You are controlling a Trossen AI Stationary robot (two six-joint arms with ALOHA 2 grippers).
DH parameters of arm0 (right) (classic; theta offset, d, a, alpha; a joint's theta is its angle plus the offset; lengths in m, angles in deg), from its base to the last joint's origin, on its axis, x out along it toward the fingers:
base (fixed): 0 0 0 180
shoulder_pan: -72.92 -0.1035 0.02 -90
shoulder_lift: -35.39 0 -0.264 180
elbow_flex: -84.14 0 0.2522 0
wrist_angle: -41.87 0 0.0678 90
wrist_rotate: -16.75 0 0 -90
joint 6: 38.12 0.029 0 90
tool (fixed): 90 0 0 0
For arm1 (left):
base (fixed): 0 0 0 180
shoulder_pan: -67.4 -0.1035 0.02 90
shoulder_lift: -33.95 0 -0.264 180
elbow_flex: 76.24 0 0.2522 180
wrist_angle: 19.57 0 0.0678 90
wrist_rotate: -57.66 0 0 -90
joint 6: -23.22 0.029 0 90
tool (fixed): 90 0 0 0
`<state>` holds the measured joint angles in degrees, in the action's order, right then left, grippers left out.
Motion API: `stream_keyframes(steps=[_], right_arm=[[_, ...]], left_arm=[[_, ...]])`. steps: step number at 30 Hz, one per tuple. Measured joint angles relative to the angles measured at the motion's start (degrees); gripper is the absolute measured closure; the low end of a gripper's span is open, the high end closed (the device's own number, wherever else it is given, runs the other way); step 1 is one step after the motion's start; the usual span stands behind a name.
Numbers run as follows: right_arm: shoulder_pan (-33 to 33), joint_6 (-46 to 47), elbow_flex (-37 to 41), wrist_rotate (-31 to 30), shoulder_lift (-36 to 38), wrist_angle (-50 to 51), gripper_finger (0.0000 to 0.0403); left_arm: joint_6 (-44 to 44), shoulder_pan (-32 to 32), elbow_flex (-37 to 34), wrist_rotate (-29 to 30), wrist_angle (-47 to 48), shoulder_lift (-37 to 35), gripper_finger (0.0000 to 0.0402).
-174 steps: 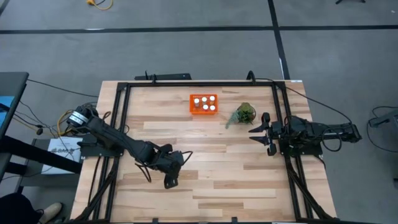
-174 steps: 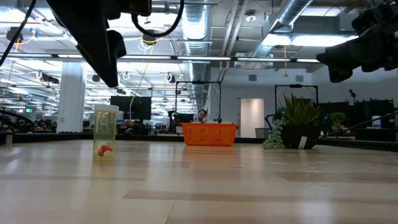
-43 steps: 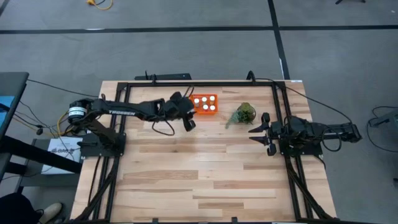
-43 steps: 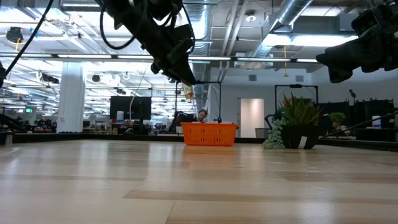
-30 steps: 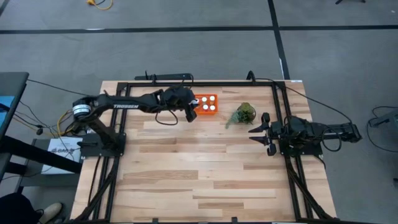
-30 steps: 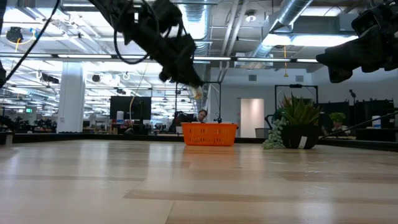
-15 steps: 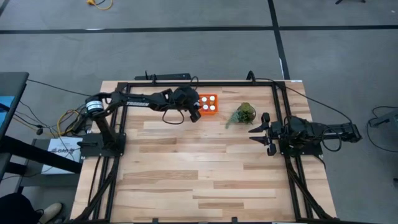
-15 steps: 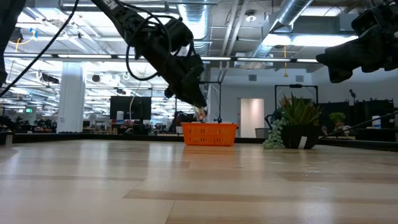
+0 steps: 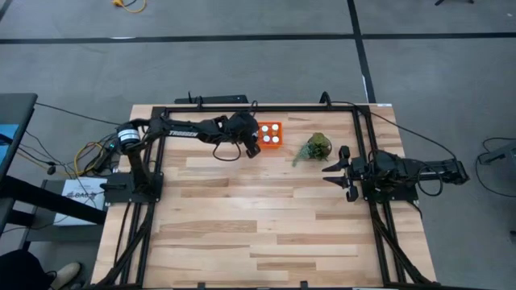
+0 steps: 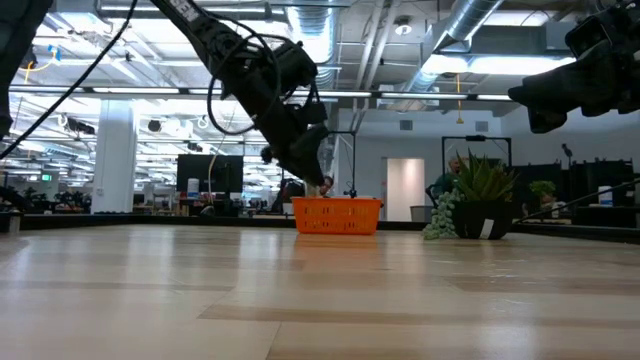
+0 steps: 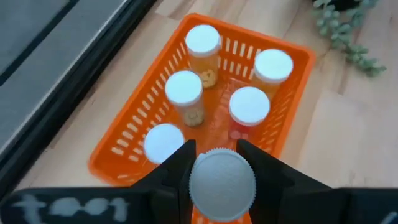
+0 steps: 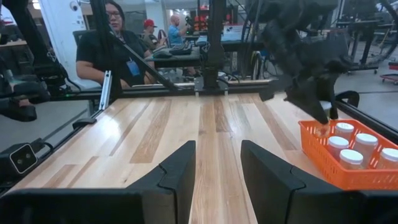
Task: Pick and place pill bottles into a basket
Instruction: Put the yellow pill bottle into the orange bin
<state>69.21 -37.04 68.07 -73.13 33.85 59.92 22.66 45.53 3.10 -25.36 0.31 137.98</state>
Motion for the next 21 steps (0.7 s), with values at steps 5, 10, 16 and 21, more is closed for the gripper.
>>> stream_keyframes(steps=[5,10,16,21], right_arm=[[-0.02,0.00,0.02,0.03,0.01,-0.04,0.0282],[-0.02,0.00,0.02,0.10,0.04,0.00,0.0282],[-0.02,0.00,0.02,0.04,0.04,0.00,0.0282],[-0.02,0.00,0.02,0.04,0.04,0.00,0.0282]], left_arm=[[-0.04,0.00,0.69,-0.30,-0.71,3.23,0.0309],[0.07,0.00,2.30,-0.24,-0.33,5.37,0.0309],[1.00,0.00,3.59,-0.94,0.43,5.32,0.0309],[2.36,0.00,3.74,-2.07,1.09,5.33,0.0309]])
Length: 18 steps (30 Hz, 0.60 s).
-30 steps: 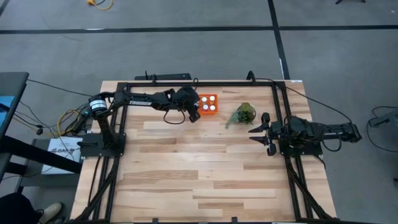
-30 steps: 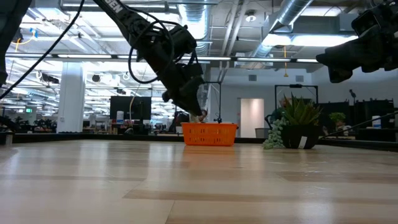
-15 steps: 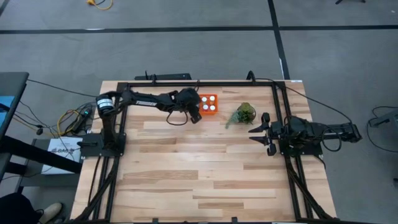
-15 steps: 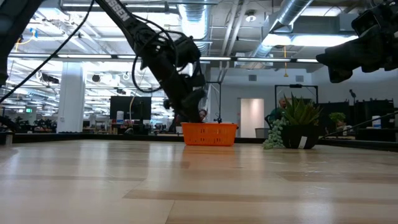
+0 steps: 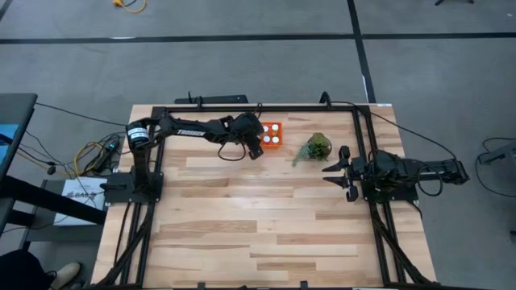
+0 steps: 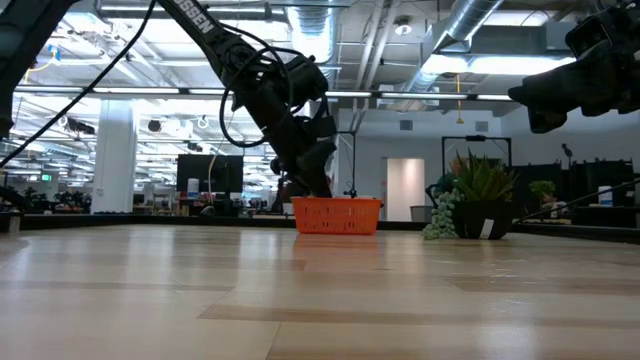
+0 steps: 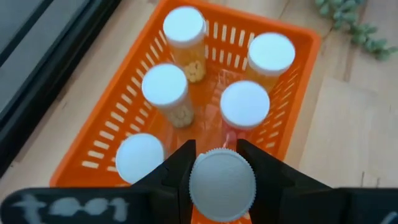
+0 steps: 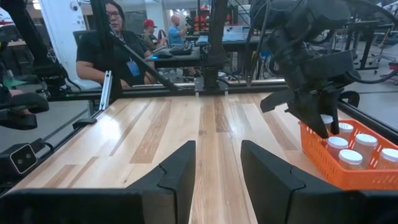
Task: Pick and place pill bottles into a basket
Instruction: Put the yellow pill bottle into the orange bin, then return to Home Position
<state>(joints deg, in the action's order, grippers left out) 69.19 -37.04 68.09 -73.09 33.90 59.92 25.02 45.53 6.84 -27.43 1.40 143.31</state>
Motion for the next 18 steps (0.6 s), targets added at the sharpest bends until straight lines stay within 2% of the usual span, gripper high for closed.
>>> stream_keyframes(steps=[8,18], right_arm=[[0.01,0.00,-0.02,0.00,0.00,0.00,0.0282],[0.02,0.00,0.00,0.00,0.00,0.00,0.0282]], left_arm=[[0.18,-0.11,0.00,-0.02,-0.12,0.00,0.0303],[-0.24,-0.15,0.00,-0.04,0.37,0.00,0.0238]])
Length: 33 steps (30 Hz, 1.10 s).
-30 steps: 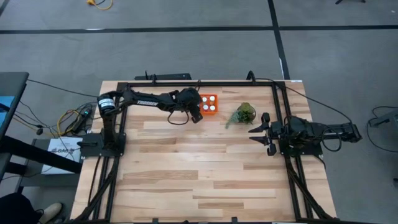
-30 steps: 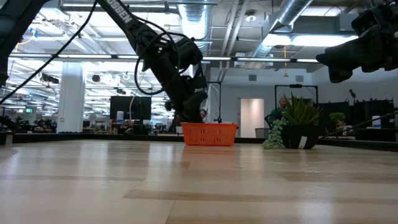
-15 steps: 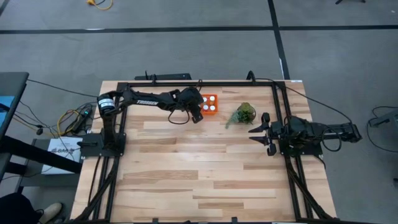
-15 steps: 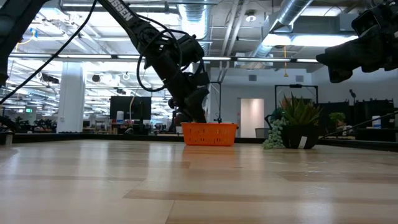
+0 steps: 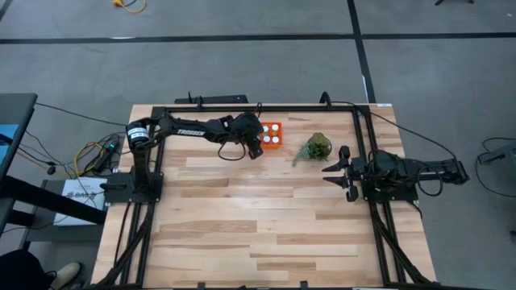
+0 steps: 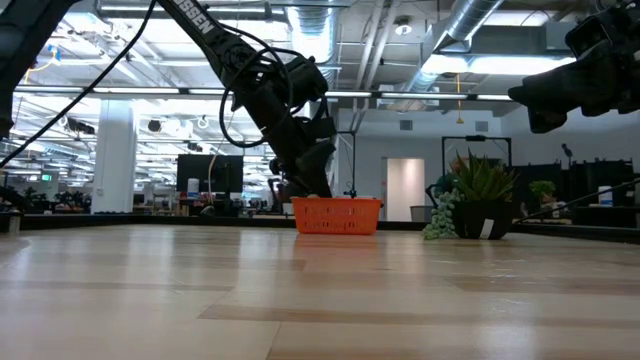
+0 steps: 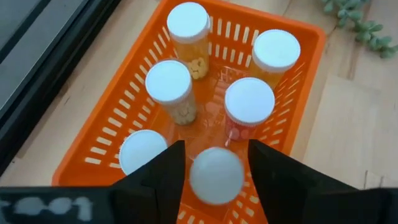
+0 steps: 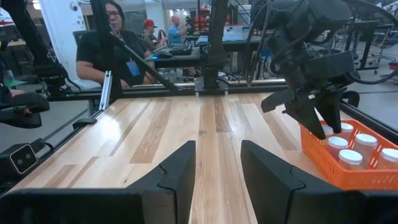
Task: Pick and place pill bottles into a basket
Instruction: Return to Home Position
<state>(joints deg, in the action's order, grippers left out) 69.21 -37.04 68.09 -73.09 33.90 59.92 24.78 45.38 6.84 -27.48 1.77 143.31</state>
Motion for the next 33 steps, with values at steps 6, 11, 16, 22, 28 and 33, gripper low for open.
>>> stream_keyframes(steps=[6,11,16,22,28,33], right_arm=[[0.00,0.00,0.00,0.00,0.00,0.00,0.0282],[-0.02,0.00,-0.01,0.00,0.00,0.00,0.0282],[-0.02,0.00,0.00,0.00,0.00,0.00,0.0282],[0.00,0.00,-0.02,0.00,0.00,0.00,0.0282],[-0.01,0.00,0.00,-0.01,0.00,0.00,0.0282],[0.00,0.00,-0.02,0.00,0.00,0.00,0.0282]], left_arm=[[0.45,0.20,-0.09,0.03,0.07,-0.65,0.0227],[1.38,1.42,-0.09,0.11,-0.48,-6.16,0.0226],[2.39,4.14,-0.09,0.33,3.38,-15.49,0.0226],[4.66,9.57,-5.98,-2.20,1.99,-27.31,0.0226],[5.14,12.58,-22.74,-7.15,-11.56,-39.74,0.0226],[3.85,13.54,-35.45,-13.51,-20.03,-51.21,0.0226]])
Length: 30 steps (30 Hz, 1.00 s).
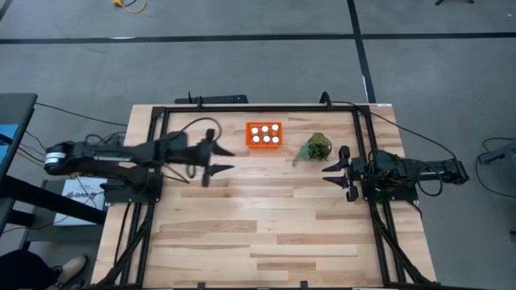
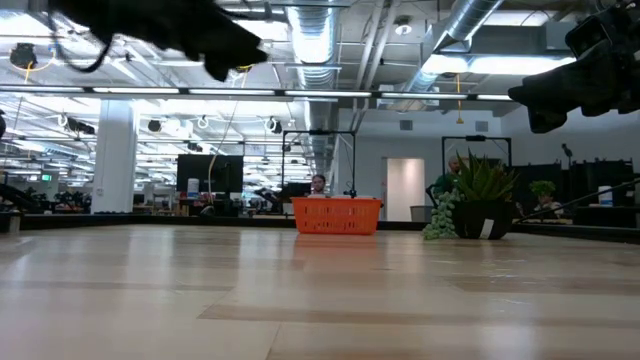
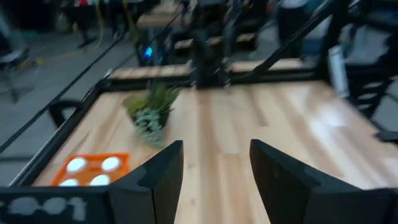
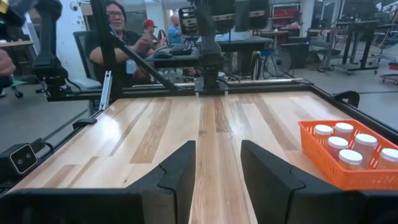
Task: Pick and place pill bottles into a basket
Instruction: Return to Home Position
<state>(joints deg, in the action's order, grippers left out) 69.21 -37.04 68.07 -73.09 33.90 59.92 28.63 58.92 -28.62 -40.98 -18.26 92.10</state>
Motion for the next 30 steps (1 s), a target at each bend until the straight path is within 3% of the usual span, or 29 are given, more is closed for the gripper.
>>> stream_keyframes(steps=[6,14,30], right_arm=[[0.00,0.00,0.02,-0.02,0.00,0.00,0.0282],[-0.02,0.01,0.01,-0.01,0.01,0.00,0.0282],[-0.02,0.01,0.02,-0.02,0.01,0.00,0.0282]], left_arm=[[-0.52,2.34,-9.46,-2.05,-1.64,-14.16,0.0226],[-0.51,7.47,-18.02,-7.21,-2.74,-27.02,0.0226],[0.05,13.45,-29.16,-7.03,-5.13,-39.30,0.0226]])
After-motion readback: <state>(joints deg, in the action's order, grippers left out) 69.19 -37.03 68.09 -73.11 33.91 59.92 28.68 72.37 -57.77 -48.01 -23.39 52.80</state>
